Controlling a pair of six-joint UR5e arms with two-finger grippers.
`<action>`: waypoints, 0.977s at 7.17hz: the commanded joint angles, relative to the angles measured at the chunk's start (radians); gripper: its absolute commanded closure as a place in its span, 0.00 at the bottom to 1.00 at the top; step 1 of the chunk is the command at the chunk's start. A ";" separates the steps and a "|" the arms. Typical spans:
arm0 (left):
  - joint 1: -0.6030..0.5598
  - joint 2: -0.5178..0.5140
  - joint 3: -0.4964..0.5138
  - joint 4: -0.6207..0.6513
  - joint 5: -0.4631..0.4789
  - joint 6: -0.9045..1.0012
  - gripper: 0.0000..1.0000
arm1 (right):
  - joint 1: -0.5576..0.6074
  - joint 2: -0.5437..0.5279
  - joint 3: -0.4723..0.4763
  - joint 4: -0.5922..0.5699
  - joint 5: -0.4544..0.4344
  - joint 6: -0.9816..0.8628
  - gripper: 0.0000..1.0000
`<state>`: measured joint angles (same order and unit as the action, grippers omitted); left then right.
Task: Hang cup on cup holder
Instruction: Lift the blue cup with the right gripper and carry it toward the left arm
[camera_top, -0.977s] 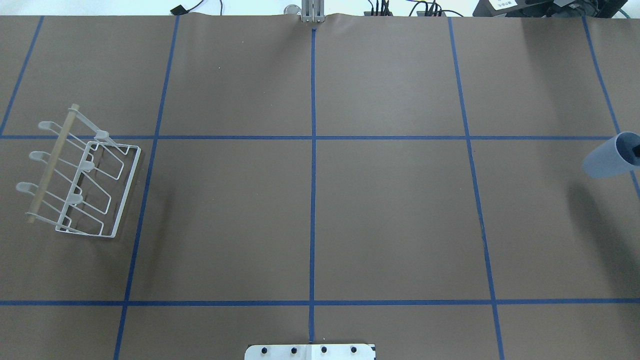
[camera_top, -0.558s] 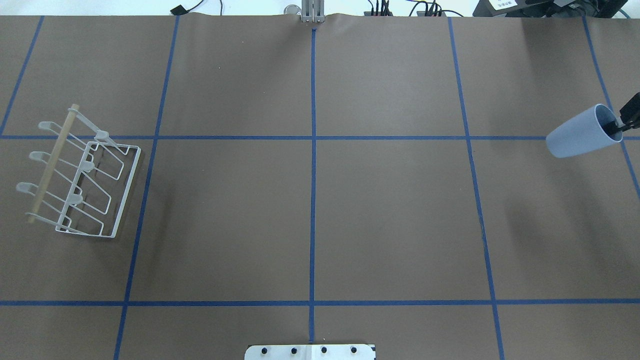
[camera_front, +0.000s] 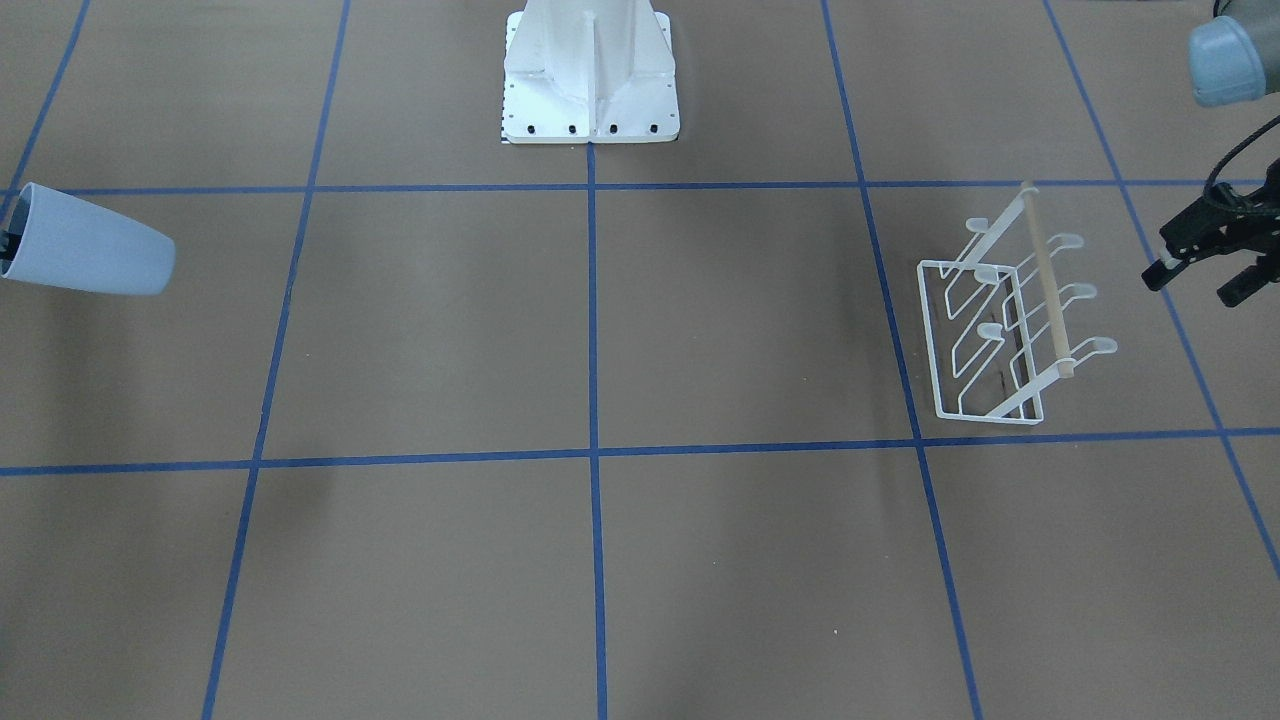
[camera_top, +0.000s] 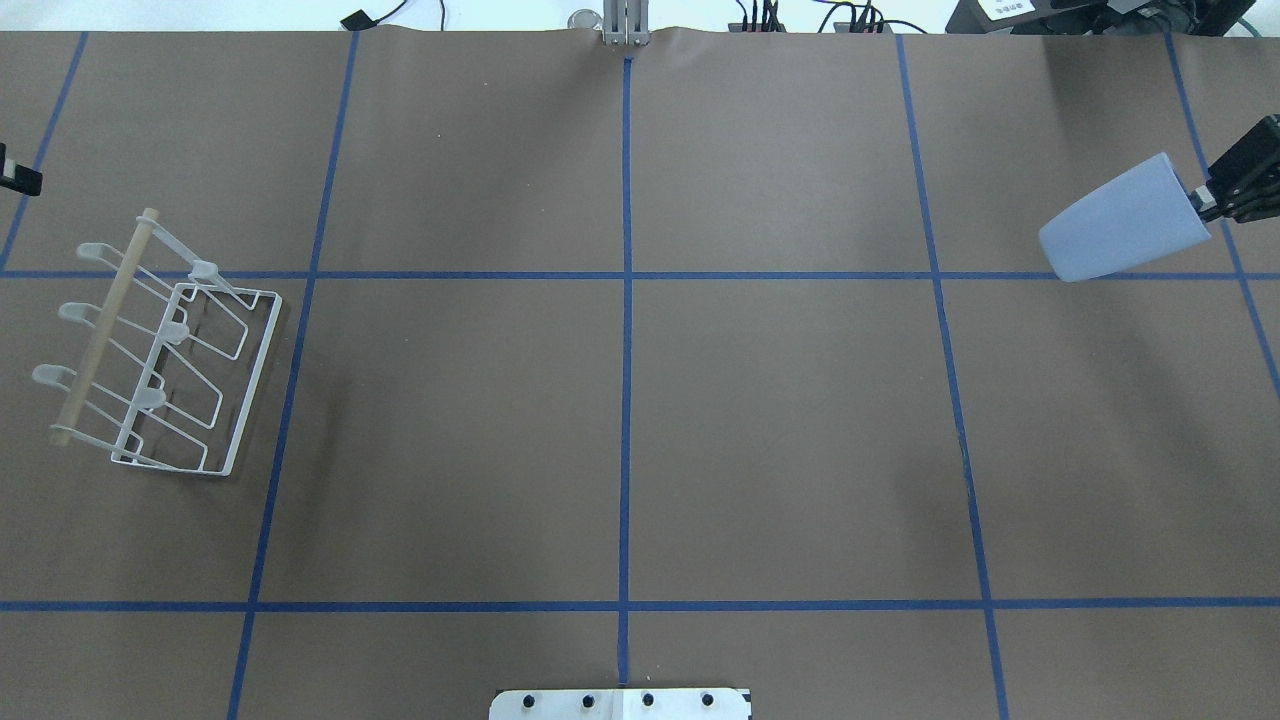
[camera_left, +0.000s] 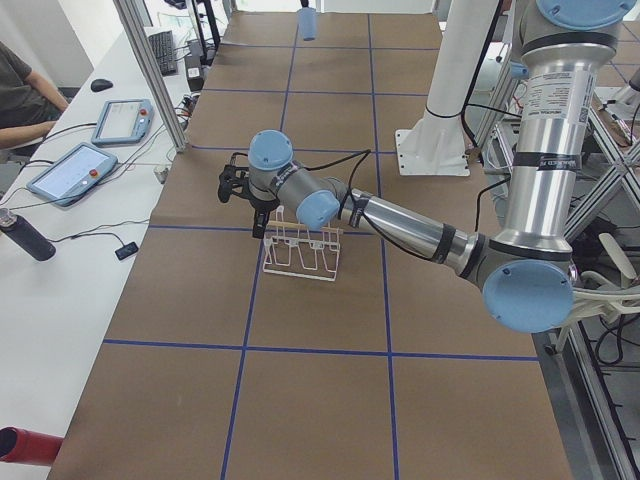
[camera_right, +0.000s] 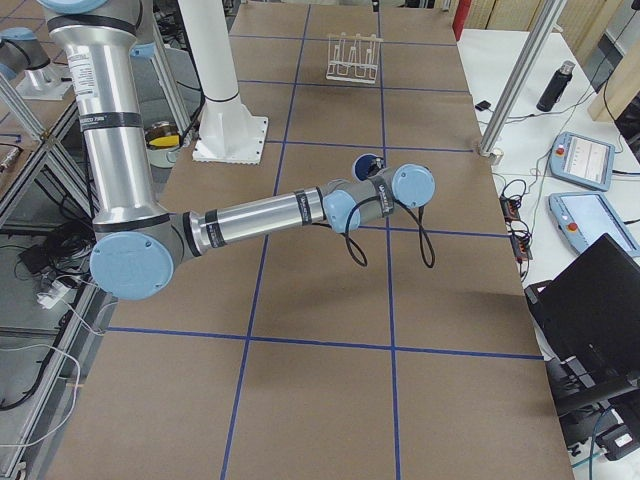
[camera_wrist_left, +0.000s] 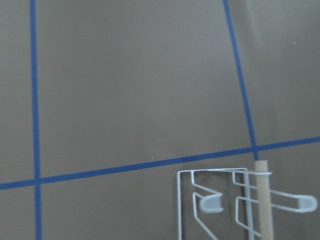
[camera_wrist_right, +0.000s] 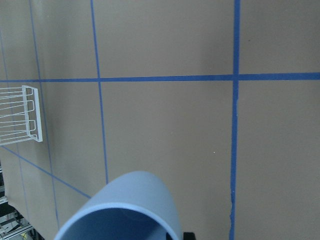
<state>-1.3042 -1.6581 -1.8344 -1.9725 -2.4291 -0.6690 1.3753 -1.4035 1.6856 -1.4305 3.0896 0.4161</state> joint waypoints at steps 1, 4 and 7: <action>0.039 -0.053 0.007 -0.022 0.010 -0.044 0.02 | -0.033 0.134 -0.023 0.028 -0.152 -0.003 1.00; 0.043 -0.072 0.024 -0.020 0.016 -0.044 0.02 | -0.073 0.224 -0.035 0.035 -0.333 0.065 1.00; 0.045 -0.086 0.033 -0.020 0.016 -0.044 0.02 | -0.088 0.230 -0.056 0.036 -0.040 0.237 1.00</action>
<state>-1.2598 -1.7398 -1.8027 -1.9926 -2.4130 -0.7133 1.2919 -1.1683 1.6441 -1.3937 2.9160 0.6189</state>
